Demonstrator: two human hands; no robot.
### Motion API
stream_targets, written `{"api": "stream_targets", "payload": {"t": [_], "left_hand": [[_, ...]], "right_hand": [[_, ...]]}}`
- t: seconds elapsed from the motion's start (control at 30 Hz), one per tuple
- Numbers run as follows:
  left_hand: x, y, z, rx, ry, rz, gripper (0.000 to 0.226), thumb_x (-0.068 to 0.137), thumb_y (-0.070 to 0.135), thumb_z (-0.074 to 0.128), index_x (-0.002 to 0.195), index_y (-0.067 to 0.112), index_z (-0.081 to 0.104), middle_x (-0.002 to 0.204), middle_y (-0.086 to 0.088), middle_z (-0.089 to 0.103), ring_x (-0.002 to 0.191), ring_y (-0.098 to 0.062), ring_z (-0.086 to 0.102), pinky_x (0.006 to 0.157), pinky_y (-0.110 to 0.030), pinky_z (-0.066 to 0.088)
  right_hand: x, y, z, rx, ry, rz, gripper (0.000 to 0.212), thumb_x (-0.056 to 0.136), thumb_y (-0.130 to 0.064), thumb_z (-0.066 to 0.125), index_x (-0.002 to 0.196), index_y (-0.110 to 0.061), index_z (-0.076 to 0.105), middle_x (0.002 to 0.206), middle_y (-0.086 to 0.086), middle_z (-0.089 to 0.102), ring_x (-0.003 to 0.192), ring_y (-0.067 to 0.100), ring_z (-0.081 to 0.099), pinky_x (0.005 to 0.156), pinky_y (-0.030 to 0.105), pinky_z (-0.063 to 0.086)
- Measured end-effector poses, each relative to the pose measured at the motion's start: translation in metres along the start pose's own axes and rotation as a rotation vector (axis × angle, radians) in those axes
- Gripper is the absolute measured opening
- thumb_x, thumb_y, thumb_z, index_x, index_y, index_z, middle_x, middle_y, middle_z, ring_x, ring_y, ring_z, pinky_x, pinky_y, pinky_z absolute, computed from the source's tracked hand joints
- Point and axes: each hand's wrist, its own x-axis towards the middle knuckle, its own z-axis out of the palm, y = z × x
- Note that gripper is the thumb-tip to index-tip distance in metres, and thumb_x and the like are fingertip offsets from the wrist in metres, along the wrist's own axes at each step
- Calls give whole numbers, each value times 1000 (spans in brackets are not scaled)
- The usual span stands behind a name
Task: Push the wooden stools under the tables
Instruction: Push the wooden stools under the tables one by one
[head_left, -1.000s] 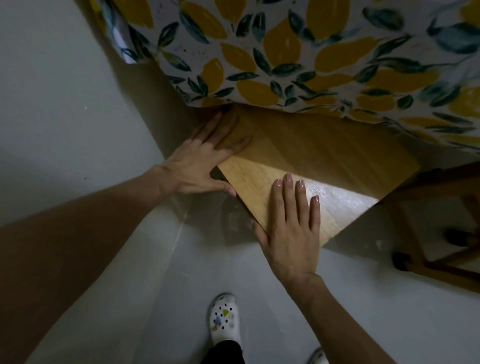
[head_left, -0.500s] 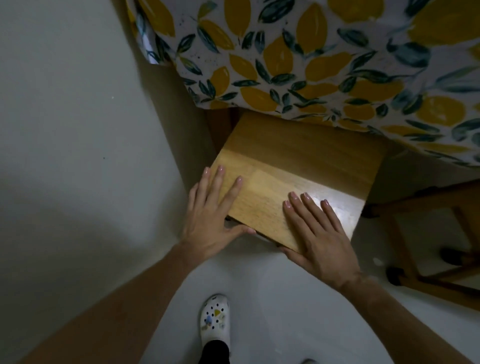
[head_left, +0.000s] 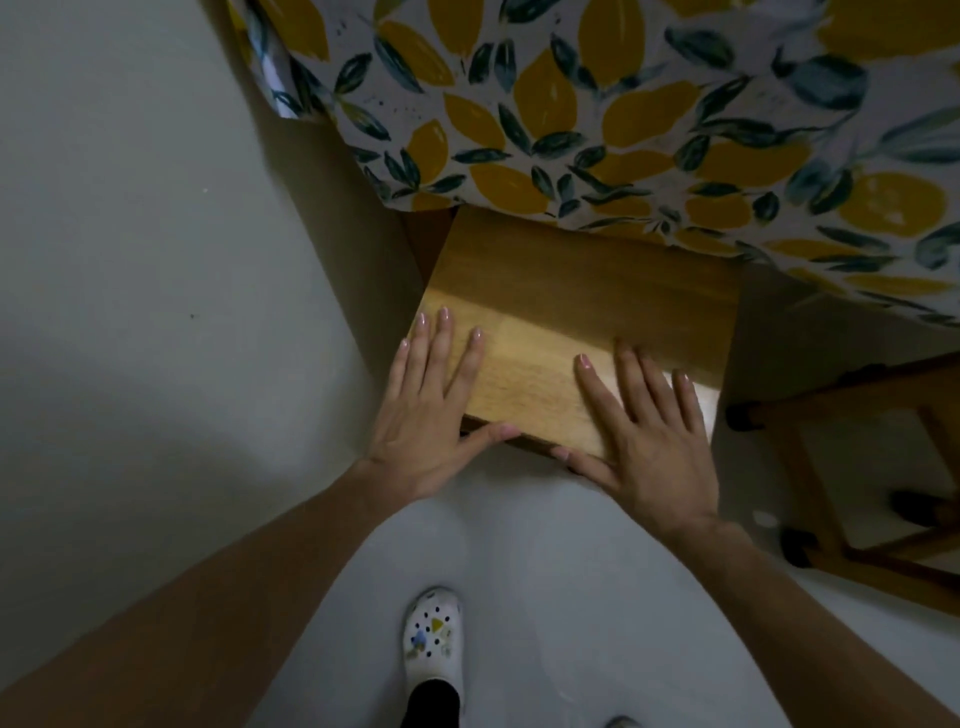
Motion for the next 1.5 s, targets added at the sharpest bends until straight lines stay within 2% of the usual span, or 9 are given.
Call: {"api": "stream_targets", "payload": {"t": [0.43, 0.63, 0.7, 0.83, 0.9, 1.0, 1.23, 1.37, 1.5], "left_hand": [[54, -17, -14, 20, -12, 53, 96, 81, 81, 18, 151, 21, -10, 157, -17, -22, 144, -30, -24, 118, -48, -8], [54, -11, -25, 60, -119, 20, 97, 78, 81, 11, 147, 20, -20, 153, -17, -31, 140, -31, -32, 114, -44, -16], [54, -7, -30, 119, -166, 14, 98, 77, 80, 9, 147, 18, -20, 153, -19, -30, 141, -34, -29, 115, -46, -14], [48, 0, -46, 74, -200, -33, 95, 80, 80, 11, 151, 19, -5, 158, -17, -15, 145, -30, -19, 118, -45, -10], [42, 15, -47, 39, -141, -65, 94, 81, 80, 8, 151, 18, 3, 160, -15, -7, 146, -27, -16, 118, -47, -9], [33, 62, -42, -84, -23, 37, 88, 85, 74, 13, 152, 16, 6, 160, -13, -4, 145, -22, -18, 119, -45, -8], [32, 242, -6, -182, 1, 425, 76, 93, 62, 26, 152, 21, 1, 160, 3, -6, 147, -10, -7, 121, -36, -3], [43, 349, 24, -134, 22, 500, 72, 95, 58, 31, 152, 22, 4, 161, 1, -7, 148, -14, -9, 120, -42, -3], [70, 429, 43, -41, 10, 533, 75, 92, 63, 23, 152, 25, -2, 161, 0, -11, 147, -21, -13, 120, -50, 0]], "right_hand": [[43, 9, -11, 23, 27, 61, 87, 83, -82, 20, 154, -33, 9, 162, 11, 13, 150, 28, 7, 120, 51, 6], [43, 11, -19, 192, -50, 34, 90, 79, -83, 21, 153, -37, -3, 163, 5, -9, 148, 21, -16, 119, 46, -11], [37, 12, -26, 239, -36, 37, 92, 80, -82, 25, 153, -31, 2, 164, 5, -4, 149, 20, -13, 119, 45, -11], [-1, 20, -33, 318, 91, 172, 87, 85, -77, 34, 149, -20, 25, 158, 7, 25, 148, 23, 12, 122, 45, 1], [-31, 38, -29, 340, 137, 258, 87, 85, -77, 34, 151, -21, 22, 160, 6, 21, 149, 21, 9, 122, 43, -3], [-81, 79, -17, 323, 192, 389, 87, 86, -72, 40, 152, -20, 18, 162, 6, 11, 150, 18, -1, 121, 42, -3], [-194, 203, -10, 208, 298, 627, 82, 85, -65, 43, 147, -11, 34, 159, 12, 23, 149, 26, 14, 120, 52, 2], [-234, 272, -4, 180, 335, 652, 83, 83, -61, 52, 146, -9, 34, 157, 15, 26, 148, 29, 16, 120, 54, 2], [-246, 324, 2, 159, 307, 669, 86, 81, -65, 54, 140, -5, 39, 152, 20, 34, 147, 31, 18, 120, 53, 4]]}}
